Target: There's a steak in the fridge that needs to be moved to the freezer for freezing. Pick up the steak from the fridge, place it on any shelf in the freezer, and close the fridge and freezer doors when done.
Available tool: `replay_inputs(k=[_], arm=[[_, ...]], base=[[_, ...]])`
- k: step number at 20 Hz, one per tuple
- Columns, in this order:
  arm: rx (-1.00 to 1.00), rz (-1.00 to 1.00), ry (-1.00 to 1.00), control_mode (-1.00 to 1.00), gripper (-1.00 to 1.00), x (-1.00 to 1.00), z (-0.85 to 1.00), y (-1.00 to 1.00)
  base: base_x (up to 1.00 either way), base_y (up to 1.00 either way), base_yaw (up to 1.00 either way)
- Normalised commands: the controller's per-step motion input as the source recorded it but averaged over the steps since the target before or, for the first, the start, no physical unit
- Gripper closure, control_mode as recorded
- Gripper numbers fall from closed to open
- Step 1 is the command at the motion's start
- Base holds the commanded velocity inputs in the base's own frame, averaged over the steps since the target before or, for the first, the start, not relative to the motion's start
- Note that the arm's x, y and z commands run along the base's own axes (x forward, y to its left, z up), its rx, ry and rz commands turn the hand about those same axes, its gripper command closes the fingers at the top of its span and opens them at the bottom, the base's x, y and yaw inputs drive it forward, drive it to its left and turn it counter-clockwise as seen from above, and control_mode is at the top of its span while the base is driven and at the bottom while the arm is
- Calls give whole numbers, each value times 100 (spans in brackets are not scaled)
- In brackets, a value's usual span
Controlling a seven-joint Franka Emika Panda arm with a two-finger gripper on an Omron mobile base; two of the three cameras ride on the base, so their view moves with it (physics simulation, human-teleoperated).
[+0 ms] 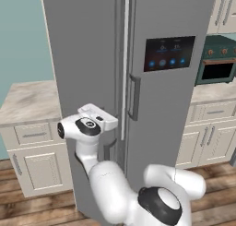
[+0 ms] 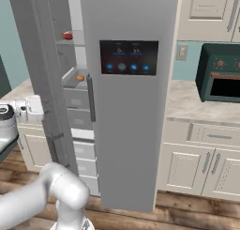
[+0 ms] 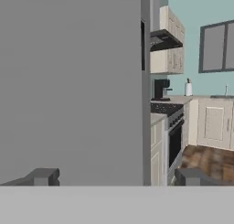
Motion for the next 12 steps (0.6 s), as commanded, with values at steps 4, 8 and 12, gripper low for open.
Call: replay_inputs(k=[4,8,12], arm=[[9,0,0,-100,-100,40,7,-43],[1,0,0,-100,-100,26,29,-32],[0,0,0,-100,-100,31,28,-26]], base=[[0,0,0],[0,0,0],[0,0,0]])
